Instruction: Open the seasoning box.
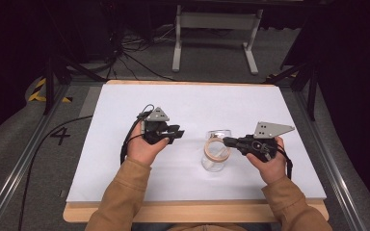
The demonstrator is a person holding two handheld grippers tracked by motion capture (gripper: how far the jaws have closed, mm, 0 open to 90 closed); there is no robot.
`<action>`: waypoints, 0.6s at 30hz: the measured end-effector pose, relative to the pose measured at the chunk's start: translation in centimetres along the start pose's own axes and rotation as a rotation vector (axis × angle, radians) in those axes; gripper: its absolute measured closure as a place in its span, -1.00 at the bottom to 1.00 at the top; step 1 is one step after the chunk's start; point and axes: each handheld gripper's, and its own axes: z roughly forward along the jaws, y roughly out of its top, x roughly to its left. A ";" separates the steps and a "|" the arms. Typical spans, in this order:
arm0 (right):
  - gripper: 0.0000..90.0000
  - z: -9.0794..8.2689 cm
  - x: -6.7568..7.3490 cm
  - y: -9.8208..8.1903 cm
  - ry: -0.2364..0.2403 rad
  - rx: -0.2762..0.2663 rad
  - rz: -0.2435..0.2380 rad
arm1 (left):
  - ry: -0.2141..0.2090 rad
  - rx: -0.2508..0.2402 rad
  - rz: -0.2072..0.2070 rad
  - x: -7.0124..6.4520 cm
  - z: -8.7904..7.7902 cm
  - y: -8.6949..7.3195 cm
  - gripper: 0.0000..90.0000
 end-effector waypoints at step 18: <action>1.00 1.5 -2.7 0.6 0.025 -0.004 0.026 | 0.056 0.019 -0.073 0.9 -2.8 -2.5 0.54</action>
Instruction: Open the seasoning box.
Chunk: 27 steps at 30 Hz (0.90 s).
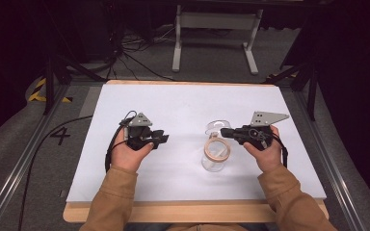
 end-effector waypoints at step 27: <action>1.00 -3.7 -2.0 -1.2 -0.159 0.041 0.039 | -0.007 0.060 -0.017 0.4 -1.0 0.9 0.43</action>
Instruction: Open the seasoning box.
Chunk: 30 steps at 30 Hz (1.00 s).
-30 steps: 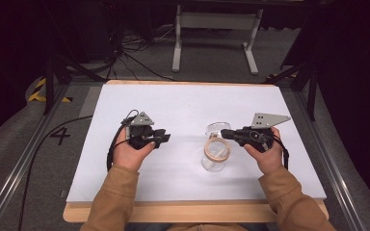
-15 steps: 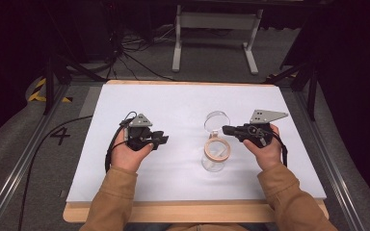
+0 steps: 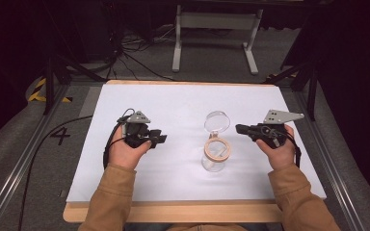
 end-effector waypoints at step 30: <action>0.17 -5.1 -8.8 -7.2 -0.364 0.227 0.261 | 0.152 0.160 -0.020 5.7 0.9 -2.3 -0.21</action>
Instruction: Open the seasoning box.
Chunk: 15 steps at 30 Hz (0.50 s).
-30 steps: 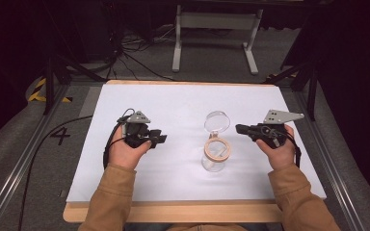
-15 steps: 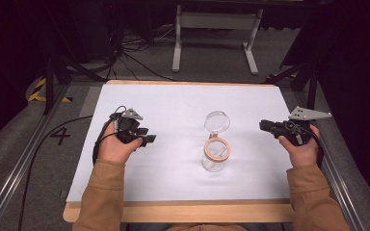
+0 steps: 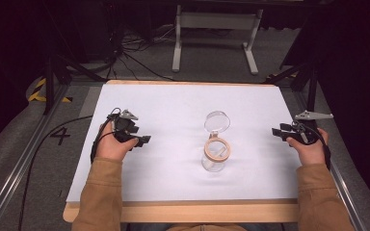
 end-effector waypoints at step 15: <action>0.10 2.8 -0.8 -2.1 0.012 0.123 0.006 | -0.009 0.088 -0.050 1.3 2.3 -1.5 -0.37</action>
